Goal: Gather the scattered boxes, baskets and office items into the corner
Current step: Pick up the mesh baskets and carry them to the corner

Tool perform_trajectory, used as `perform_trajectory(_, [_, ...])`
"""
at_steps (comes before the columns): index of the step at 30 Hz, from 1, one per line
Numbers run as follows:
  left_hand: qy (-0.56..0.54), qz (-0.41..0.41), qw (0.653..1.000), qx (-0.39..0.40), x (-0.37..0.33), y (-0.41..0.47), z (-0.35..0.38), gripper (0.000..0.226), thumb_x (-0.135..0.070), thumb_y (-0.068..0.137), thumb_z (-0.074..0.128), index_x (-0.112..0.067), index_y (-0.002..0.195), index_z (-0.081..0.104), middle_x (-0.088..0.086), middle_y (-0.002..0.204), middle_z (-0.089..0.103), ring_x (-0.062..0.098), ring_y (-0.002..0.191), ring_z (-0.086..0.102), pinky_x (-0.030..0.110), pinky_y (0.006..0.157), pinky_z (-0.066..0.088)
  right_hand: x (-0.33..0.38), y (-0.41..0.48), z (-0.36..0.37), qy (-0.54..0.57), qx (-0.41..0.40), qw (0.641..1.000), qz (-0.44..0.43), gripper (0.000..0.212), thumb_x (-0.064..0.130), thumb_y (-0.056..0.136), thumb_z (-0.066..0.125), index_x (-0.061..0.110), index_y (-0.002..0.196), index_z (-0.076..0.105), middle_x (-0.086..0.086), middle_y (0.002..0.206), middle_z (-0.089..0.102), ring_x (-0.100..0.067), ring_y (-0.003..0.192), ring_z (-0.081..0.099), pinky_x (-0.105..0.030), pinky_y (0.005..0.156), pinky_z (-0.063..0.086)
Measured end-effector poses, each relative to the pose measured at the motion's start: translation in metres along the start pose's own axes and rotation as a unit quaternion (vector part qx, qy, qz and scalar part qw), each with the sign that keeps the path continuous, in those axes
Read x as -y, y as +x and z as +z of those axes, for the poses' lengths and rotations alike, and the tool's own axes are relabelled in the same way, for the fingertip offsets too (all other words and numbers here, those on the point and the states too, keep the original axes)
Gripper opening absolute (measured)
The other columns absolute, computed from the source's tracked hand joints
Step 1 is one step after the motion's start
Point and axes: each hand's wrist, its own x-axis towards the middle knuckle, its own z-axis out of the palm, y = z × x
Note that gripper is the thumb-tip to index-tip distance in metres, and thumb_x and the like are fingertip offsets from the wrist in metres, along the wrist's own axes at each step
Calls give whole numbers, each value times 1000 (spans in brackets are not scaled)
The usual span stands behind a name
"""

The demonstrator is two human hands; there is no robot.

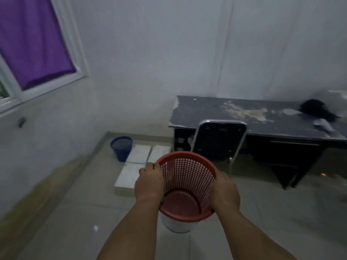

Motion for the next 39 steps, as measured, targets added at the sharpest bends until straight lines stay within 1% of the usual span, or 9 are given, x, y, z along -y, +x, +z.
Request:
perform_trajectory(5, [16, -80, 997, 6, 61, 62, 12, 43, -15, 94, 48, -14, 136, 42, 7, 132, 47, 27, 114, 47, 38, 84, 49, 66, 59, 69, 5, 53, 996, -67, 38, 26, 94, 44, 25, 131, 52, -1, 122, 59, -26, 106, 59, -37, 85, 50])
perform_trajectory(8, [9, -136, 991, 3, 90, 102, 21, 40, -17, 95, 42, -15, 135, 44, 6, 131, 48, 26, 113, 47, 36, 82, 48, 103, 107, 111, 9, 89, 989, -119, 36, 20, 93, 46, 23, 128, 55, -3, 123, 60, -28, 107, 59, -38, 86, 50])
perform_trajectory(12, [2, -207, 978, -8, 136, 144, 23, 37, -22, 96, 42, -15, 132, 46, 5, 129, 49, 26, 112, 48, 37, 82, 49, 166, 153, 157, -7, 124, 976, -180, 32, 18, 91, 46, 22, 120, 58, -3, 117, 61, -27, 102, 61, -38, 82, 53])
perform_trajectory(19, [12, -298, 954, -26, 260, 214, 23, 39, -20, 96, 41, -15, 135, 45, 6, 130, 50, 27, 115, 48, 38, 85, 49, 294, 182, 267, -25, 176, 949, -262, 27, 21, 94, 45, 22, 118, 56, -2, 113, 61, -24, 98, 62, -36, 82, 53])
perform_trajectory(23, [20, -304, 952, -11, 348, 261, 17, 39, -21, 98, 38, -16, 136, 43, 6, 132, 49, 26, 117, 47, 38, 86, 48, 373, 188, 335, -17, 190, 943, -271, 25, 21, 95, 42, 24, 115, 56, 0, 110, 62, -21, 94, 62, -33, 76, 51])
perform_trajectory(26, [42, -274, 961, 18, 418, 297, 9, 41, -20, 96, 41, -14, 137, 42, 7, 135, 47, 28, 119, 47, 39, 94, 46, 430, 192, 374, -1, 218, 940, -263, 25, 23, 96, 41, 23, 114, 59, 0, 109, 63, -20, 95, 62, -32, 75, 50])
perform_trajectory(29, [26, -251, 966, 53, 476, 345, 4, 46, -19, 93, 46, -13, 139, 42, 9, 138, 45, 30, 119, 48, 41, 99, 46, 475, 206, 406, 13, 228, 944, -239, 26, 25, 97, 40, 25, 115, 58, 0, 109, 63, -21, 95, 63, -33, 77, 52])
perform_trajectory(34, [1, -221, 969, 109, 520, 437, 26, 48, -23, 91, 50, -11, 137, 44, 11, 136, 47, 31, 118, 51, 40, 101, 45, 519, 262, 466, -24, 238, 948, -209, 22, 22, 95, 42, 24, 110, 58, 2, 103, 64, -18, 90, 64, -32, 74, 54])
perform_trajectory(39, [-45, -230, 967, 104, 548, 528, 69, 43, -28, 96, 42, -9, 133, 48, 13, 133, 48, 34, 115, 53, 42, 97, 47, 554, 332, 534, -54, 259, 945, -190, 28, 18, 94, 41, 22, 114, 59, -1, 101, 66, -19, 86, 64, -28, 66, 48])
